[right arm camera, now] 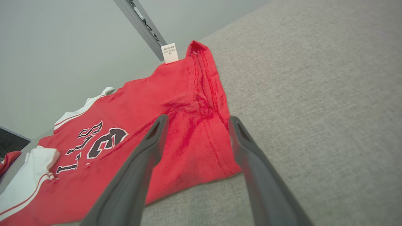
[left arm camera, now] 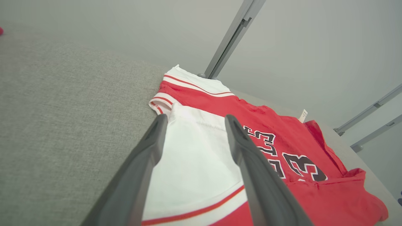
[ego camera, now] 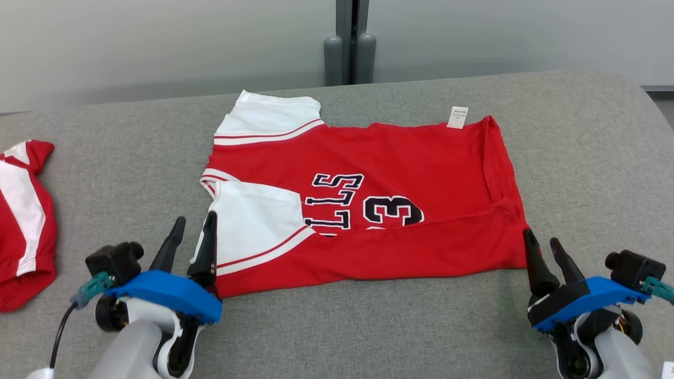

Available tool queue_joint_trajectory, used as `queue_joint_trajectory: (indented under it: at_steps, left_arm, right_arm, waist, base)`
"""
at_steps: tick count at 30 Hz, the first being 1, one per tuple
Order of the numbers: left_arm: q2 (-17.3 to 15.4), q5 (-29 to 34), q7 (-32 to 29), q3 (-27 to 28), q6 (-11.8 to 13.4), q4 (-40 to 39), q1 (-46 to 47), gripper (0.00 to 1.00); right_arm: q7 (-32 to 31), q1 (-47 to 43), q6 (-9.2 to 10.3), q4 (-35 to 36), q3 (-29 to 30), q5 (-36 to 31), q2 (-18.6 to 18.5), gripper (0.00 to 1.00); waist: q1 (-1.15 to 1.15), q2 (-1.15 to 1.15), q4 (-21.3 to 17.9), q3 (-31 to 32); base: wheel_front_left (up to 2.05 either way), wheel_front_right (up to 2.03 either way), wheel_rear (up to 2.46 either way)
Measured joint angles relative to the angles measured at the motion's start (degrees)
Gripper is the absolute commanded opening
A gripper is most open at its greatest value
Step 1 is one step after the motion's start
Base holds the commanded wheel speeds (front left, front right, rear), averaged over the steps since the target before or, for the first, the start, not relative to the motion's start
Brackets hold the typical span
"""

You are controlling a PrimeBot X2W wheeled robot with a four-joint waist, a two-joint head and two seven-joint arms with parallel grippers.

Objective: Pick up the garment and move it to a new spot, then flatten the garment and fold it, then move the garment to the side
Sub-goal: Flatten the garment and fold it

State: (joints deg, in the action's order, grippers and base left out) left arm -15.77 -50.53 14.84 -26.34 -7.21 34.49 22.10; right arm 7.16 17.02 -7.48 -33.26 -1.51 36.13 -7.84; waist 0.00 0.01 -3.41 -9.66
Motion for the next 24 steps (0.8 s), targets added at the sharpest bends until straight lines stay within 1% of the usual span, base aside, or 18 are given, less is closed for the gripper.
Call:
queue_joint_trajectory:
  at_steps: [5,10,13,18,24]
  left_arm:
    - [-0.5,2.4,0.1,1.8,0.0,-0.1,-3.5,1.0]
    - [-0.3,5.1,0.1,3.3,0.0,0.6,-6.8,1.0]
    - [0.0,6.7,0.2,2.8,0.0,2.1,-7.5,1.0]
    - [0.9,7.3,0.2,1.5,0.0,5.7,-7.4,1.0]
    - [2.1,7.6,0.4,-0.1,0.0,8.6,-5.0,1.0]
  right_arm:
    - [0.8,-1.1,0.0,-1.2,-0.9,-2.4,-2.0,1.0]
    - [1.3,-0.7,0.0,-3.1,-2.0,-4.6,-2.6,1.0]
    - [1.4,0.8,0.0,-5.0,-2.6,-5.8,-3.1,1.0]
    - [1.4,3.2,0.0,-9.4,-3.9,-7.4,-3.2,1.0]
    - [2.1,5.7,0.0,-14.7,-5.1,-8.4,-2.8,1.0]
  waist:
    - [0.0,0.0,0.3,0.4]
    - [0.0,0.0,0.4,0.3]
    - [0.0,-0.01,0.4,0.0]
    - [0.0,-0.01,0.6,-0.5]
    - [0.0,-0.01,0.6,-1.1]
  base:
    - [0.0,0.0,0.0]
    - [0.0,0.0,0.0]
    - [0.0,0.0,0.0]
    - [0.0,0.0,0.0]
    - [0.0,0.0,0.0]
